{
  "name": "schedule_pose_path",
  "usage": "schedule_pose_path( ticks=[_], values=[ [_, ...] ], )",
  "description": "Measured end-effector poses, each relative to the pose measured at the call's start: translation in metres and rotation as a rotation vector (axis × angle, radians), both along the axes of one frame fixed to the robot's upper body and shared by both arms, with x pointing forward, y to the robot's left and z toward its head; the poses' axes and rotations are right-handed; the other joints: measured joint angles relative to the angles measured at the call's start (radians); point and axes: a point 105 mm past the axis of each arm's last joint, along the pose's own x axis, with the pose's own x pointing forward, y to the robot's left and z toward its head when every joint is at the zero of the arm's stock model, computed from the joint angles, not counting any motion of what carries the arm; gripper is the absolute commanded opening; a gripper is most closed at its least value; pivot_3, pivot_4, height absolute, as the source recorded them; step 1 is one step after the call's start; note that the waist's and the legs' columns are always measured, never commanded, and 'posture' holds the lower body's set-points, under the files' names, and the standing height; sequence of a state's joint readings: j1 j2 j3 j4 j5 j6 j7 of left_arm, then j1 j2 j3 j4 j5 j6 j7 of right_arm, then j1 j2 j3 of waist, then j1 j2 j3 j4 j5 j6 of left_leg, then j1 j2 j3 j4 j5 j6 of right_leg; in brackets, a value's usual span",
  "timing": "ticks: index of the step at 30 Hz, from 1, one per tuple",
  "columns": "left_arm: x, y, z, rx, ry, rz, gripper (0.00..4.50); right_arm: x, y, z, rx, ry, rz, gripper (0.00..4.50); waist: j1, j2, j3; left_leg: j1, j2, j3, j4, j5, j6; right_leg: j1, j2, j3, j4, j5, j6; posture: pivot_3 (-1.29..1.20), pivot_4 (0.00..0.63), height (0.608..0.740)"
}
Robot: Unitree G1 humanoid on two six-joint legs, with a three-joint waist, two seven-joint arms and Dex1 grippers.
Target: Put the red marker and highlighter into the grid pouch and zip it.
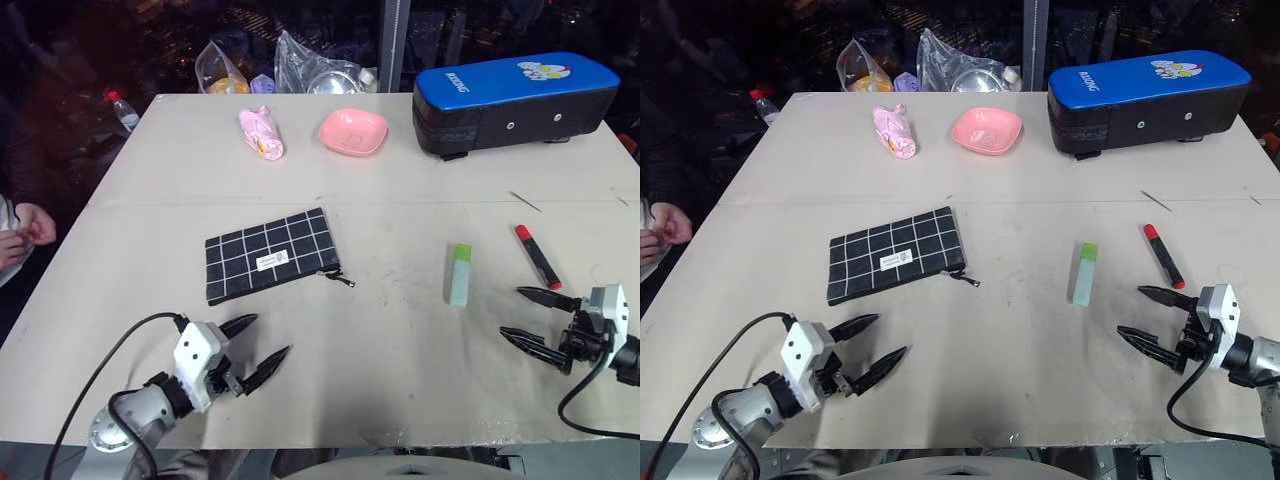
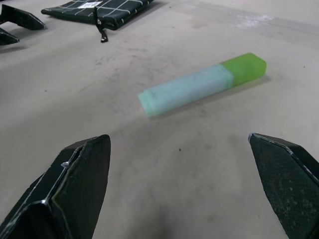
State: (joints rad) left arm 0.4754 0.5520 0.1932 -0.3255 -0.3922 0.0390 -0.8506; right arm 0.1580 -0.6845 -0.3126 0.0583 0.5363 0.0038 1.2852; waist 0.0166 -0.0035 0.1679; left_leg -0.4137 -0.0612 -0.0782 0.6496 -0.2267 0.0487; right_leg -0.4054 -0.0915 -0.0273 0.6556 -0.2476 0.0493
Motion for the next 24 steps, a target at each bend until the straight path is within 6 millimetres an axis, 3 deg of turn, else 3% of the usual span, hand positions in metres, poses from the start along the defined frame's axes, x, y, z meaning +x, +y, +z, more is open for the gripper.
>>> schedule_pose_path(
  ticks=[6, 10, 12, 17, 20, 24],
  values=[
    [0.006, 0.015, 0.01, -0.012, -0.057, 0.031, 4.5, -0.006, 0.014, 0.012, 0.068, -0.002, 0.061, 4.47, 0.0, 0.0, 0.0, 0.0, 0.0, 0.0, 0.0, 0.0, 0.0, 0.0, 0.0, 0.0, 0.0, 0.0, 0.0, 0.0, 0.15, 0.734],
    [0.025, 0.052, 0.03, -0.026, -0.132, 0.146, 4.5, -0.001, 0.035, 0.035, 0.126, -0.059, 0.137, 4.47, -0.002, 0.0, 0.0, 0.001, 0.001, 0.0, 0.0, 0.0, 0.0, 0.0, 0.001, 0.0, 0.001, 0.0, 0.0, 0.0, 0.15, 0.734],
    [0.033, 0.073, 0.04, -0.013, -0.159, 0.204, 4.5, 0.002, 0.056, 0.049, 0.178, -0.11, 0.199, 4.47, -0.003, -0.001, 0.0, 0.001, 0.002, 0.0, 0.0, 0.0, 0.0, 0.0, 0.002, 0.0, 0.001, 0.0, 0.0, 0.0, 0.15, 0.734],
    [0.044, 0.095, 0.042, 0.062, -0.17, 0.191, 4.5, 0.011, 0.075, 0.065, 0.235, -0.159, 0.223, 4.47, 0.003, -0.002, 0.0, -0.001, 0.0, 0.0, 0.0, 0.0, 0.0, 0.0, 0.001, 0.0, -0.001, 0.001, 0.0, 0.0, 0.15, 0.734],
    [0.058, 0.116, 0.064, 0.296, -0.282, 0.096, 4.5, 0.013, 0.081, 0.074, 0.26, -0.178, 0.227, 4.47, 0.009, -0.004, 0.0, -0.001, 0.0, -0.002, 0.0, 0.0, -0.001, -0.002, 0.001, -0.001, 0.0, 0.001, -0.002, 0.0, 0.15, 0.734],
    [0.068, 0.129, 0.074, 0.521, -0.374, -0.009, 4.5, 0.012, 0.08, 0.071, 0.264, -0.163, 0.222, 4.47, 0.008, -0.004, 0.0, -0.002, 0.0, 0.0, -0.001, 0.0, -0.001, -0.004, 0.0, 0.0, 0.0, 0.002, -0.002, 0.0, 0.15, 0.734]
  ],
)
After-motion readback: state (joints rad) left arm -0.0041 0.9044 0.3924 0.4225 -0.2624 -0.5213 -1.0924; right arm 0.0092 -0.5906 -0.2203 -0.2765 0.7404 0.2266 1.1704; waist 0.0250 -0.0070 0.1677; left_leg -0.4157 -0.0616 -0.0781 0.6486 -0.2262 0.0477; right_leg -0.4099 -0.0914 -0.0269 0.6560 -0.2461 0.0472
